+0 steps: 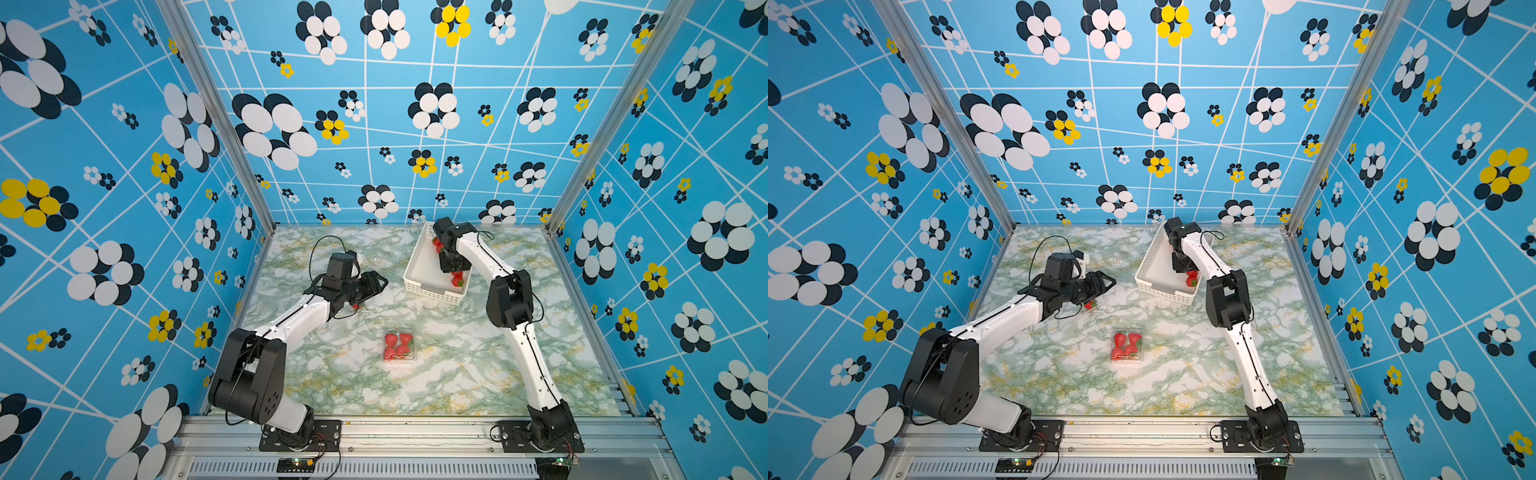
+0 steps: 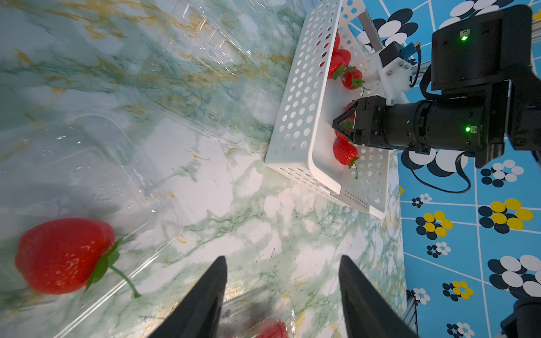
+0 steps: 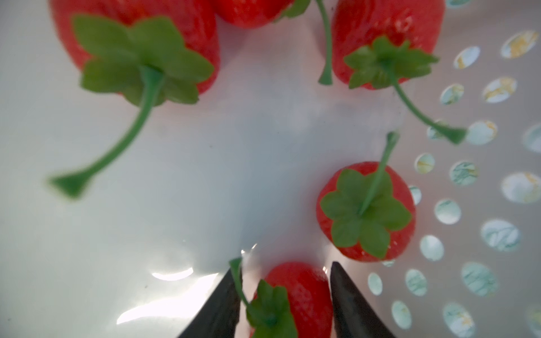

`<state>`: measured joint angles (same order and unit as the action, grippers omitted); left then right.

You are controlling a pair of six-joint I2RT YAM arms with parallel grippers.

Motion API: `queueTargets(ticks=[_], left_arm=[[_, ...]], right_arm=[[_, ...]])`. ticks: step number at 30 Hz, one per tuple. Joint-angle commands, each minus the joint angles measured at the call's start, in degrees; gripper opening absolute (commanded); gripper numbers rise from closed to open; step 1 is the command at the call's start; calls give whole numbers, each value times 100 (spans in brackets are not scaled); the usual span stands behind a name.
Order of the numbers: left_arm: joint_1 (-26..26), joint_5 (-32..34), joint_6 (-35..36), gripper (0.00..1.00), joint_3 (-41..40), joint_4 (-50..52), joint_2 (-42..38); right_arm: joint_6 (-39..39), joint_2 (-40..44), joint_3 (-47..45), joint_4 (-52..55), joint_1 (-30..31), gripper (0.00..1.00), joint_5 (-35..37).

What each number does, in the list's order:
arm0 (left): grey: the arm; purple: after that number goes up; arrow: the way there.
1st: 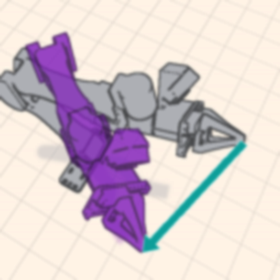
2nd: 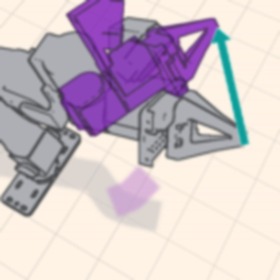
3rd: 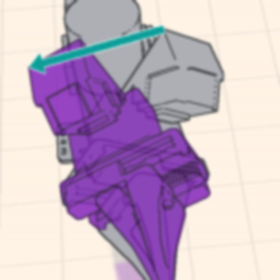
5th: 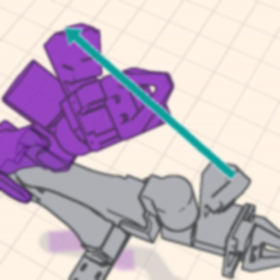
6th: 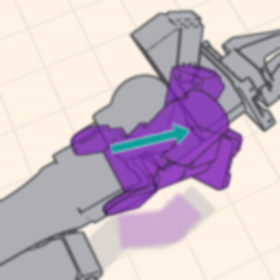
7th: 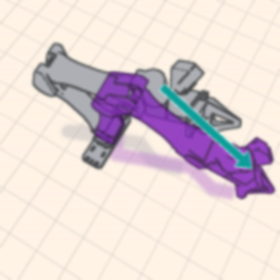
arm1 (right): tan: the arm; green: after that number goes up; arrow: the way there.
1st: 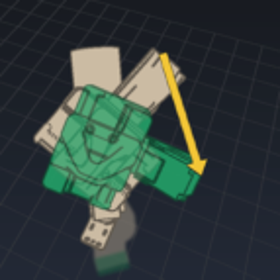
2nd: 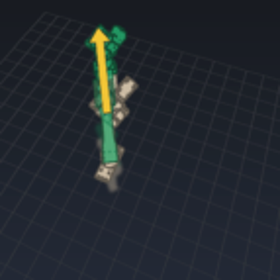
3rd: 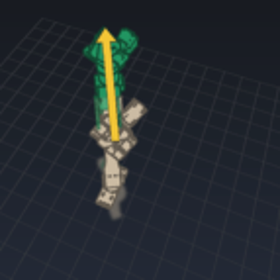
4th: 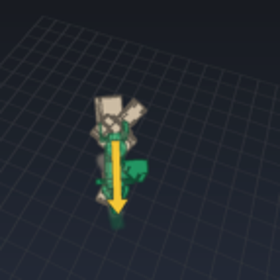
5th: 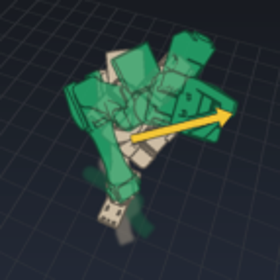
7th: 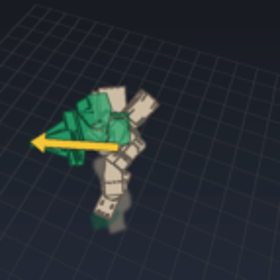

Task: Pack strawberries into containers
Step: Pick up the strawberry from the basket.

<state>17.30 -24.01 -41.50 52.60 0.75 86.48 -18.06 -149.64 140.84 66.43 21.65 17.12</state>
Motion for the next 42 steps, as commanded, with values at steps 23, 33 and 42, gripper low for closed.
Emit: queueTargets(ticks=[23,33,42], left_arm=[[-374,-63,109,62,-353,-14,-381],[-1067,-145,253,62,-690,355,-1057],[-2084,-395,474,62,-1267,880,-1876]], right_arm=[[12,574,-488,-368,44,23,-527],[63,1561,-540,-693,595,23,-985],[-136,1502,-327,-897,1813,23,-1866]])
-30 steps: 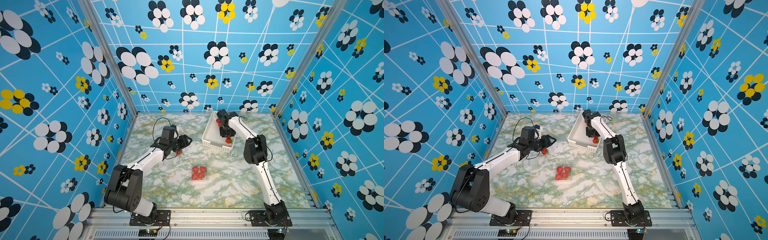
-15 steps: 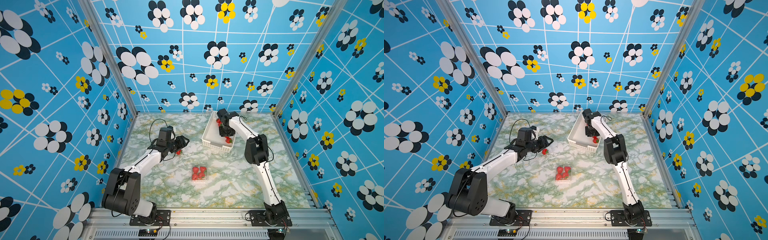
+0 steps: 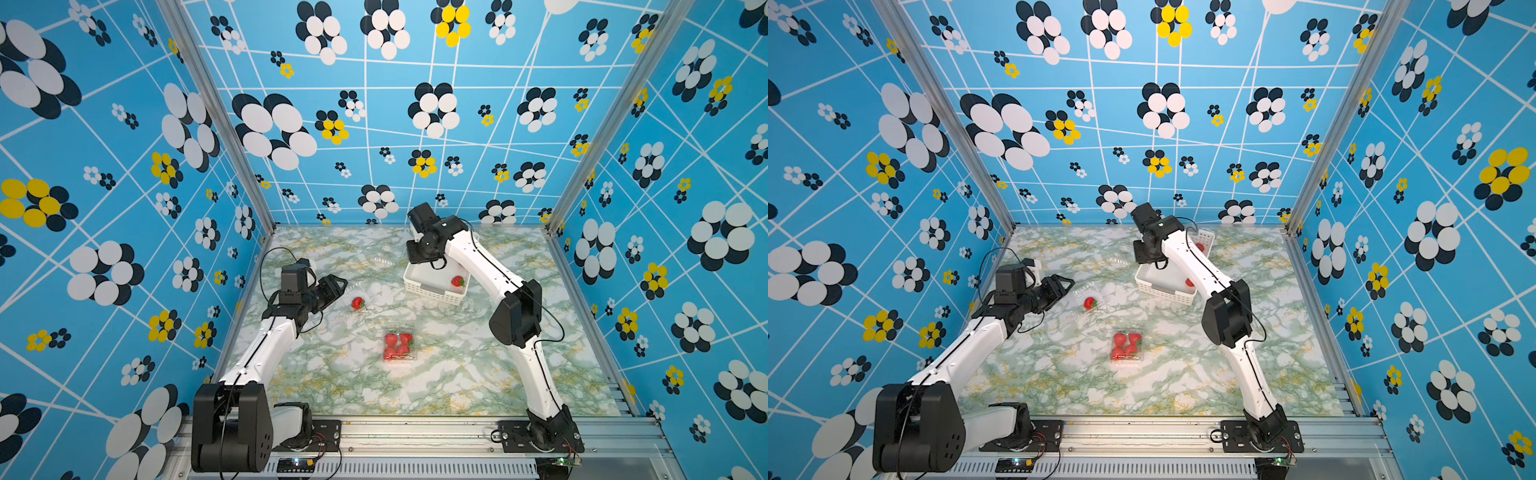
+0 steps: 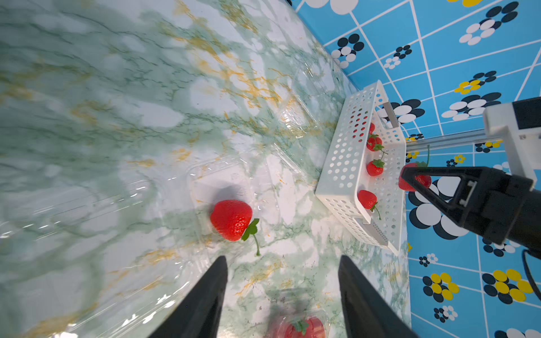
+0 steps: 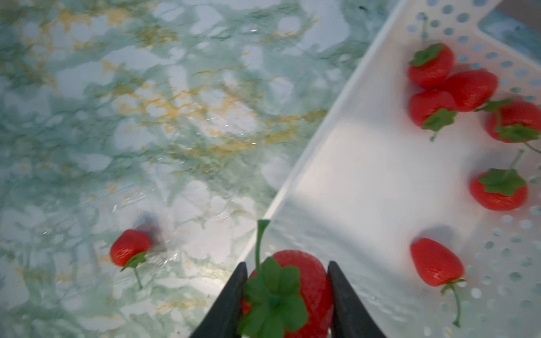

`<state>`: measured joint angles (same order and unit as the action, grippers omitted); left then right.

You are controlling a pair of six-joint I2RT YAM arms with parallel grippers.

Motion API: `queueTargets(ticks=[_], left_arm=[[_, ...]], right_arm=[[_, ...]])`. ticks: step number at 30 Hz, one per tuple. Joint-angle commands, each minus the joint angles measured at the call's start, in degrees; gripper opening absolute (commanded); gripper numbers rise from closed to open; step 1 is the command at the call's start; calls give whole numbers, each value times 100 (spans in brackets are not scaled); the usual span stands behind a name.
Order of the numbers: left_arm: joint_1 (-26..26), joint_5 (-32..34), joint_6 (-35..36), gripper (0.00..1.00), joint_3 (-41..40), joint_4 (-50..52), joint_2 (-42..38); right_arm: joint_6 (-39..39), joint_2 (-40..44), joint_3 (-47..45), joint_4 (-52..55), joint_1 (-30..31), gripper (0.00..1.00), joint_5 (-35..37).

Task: Pack strawberries into containers
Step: Pick up the strawberry from the basket, then place the strawberry in the packing box.

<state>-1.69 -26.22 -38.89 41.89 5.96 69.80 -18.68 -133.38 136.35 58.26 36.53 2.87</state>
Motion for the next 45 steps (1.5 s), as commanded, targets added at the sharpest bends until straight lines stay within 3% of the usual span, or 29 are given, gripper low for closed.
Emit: queueTargets(ticks=[1,8,15,31,38,45], left_arm=[[-270,-198,229,62,-268,388,-283],[-447,-415,240,62,-559,279,-428],[-451,-528,79,62,-881,-132,-380],[-457,-560,151,62,-955,-187,-293],[-461,-586,146,62,-946,-207,-279],[-456,-599,146,62,-938,-226,-274]], right_arm=[[-88,-225,202,-112,446,23,-568],[42,-1076,1044,-131,879,24,-1145],[28,-1524,1069,-445,929,24,-1654],[21,-1879,1086,-780,1014,26,-1707],[22,-1909,1090,-772,1020,40,-1667],[30,-1913,1084,-711,1020,47,-1614]])
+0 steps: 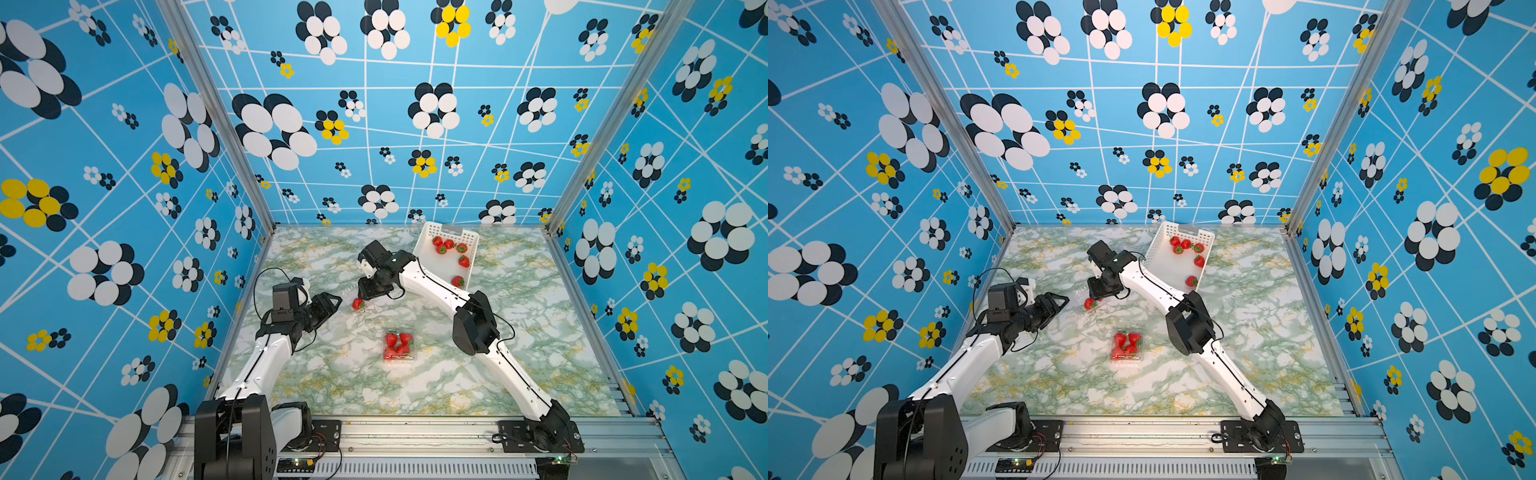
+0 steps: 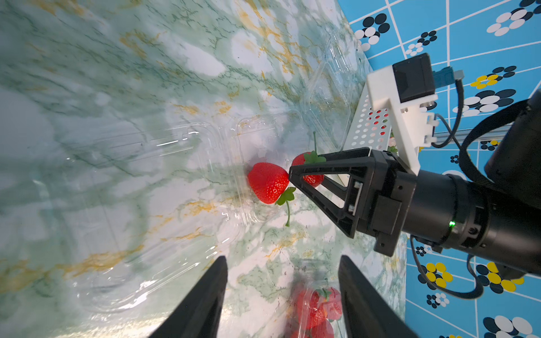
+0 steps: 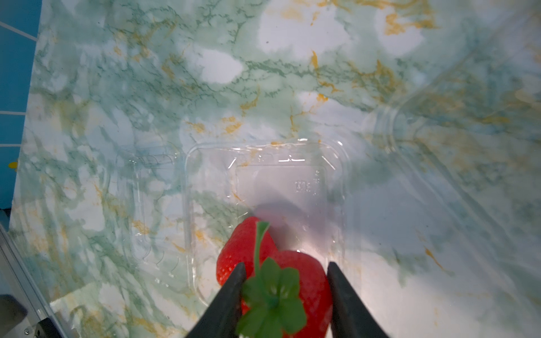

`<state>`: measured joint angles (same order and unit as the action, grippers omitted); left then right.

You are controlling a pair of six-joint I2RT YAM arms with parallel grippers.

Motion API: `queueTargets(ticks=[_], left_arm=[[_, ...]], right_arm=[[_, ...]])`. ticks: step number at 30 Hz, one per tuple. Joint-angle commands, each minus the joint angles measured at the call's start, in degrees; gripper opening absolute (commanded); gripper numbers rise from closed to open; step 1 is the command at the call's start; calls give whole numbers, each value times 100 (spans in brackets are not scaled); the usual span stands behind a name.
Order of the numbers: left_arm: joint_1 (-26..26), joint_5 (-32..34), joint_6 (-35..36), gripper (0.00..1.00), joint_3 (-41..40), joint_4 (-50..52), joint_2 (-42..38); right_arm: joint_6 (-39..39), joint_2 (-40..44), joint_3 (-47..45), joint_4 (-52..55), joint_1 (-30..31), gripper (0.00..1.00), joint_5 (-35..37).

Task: Pack strawberries into containers
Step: Place the strawberry in the packing box.

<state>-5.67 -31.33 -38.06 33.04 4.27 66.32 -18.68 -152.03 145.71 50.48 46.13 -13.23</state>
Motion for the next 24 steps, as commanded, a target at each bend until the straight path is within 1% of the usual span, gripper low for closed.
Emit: queueTargets(ticks=[1,2,3,10,14,17,19,21,24], left_arm=[[-60,-86,71,62,-55,-66,85],[-59,-96,70,62,-55,-75,89],[-57,-97,68,62,-55,-80,97],[-57,-110,68,62,-76,-93,120],[-46,-110,41,62,-37,-93,113],[88,-50,29,62,100,-20,140],[307,50,35,62,266,74,200],[599,211,20,62,484,147,274],[1126,477,-32,63,913,189,496]], right_arm=[[26,-37,146,67,63,51,-24],[35,-25,152,67,63,55,-23],[34,-15,150,75,62,56,-7],[139,186,139,105,54,56,166],[279,530,77,144,5,57,437],[329,901,-70,306,-184,57,488],[359,1316,-494,252,-340,57,645],[417,1805,-1113,81,-510,57,846],[370,2513,-1984,-103,-911,57,1154]])
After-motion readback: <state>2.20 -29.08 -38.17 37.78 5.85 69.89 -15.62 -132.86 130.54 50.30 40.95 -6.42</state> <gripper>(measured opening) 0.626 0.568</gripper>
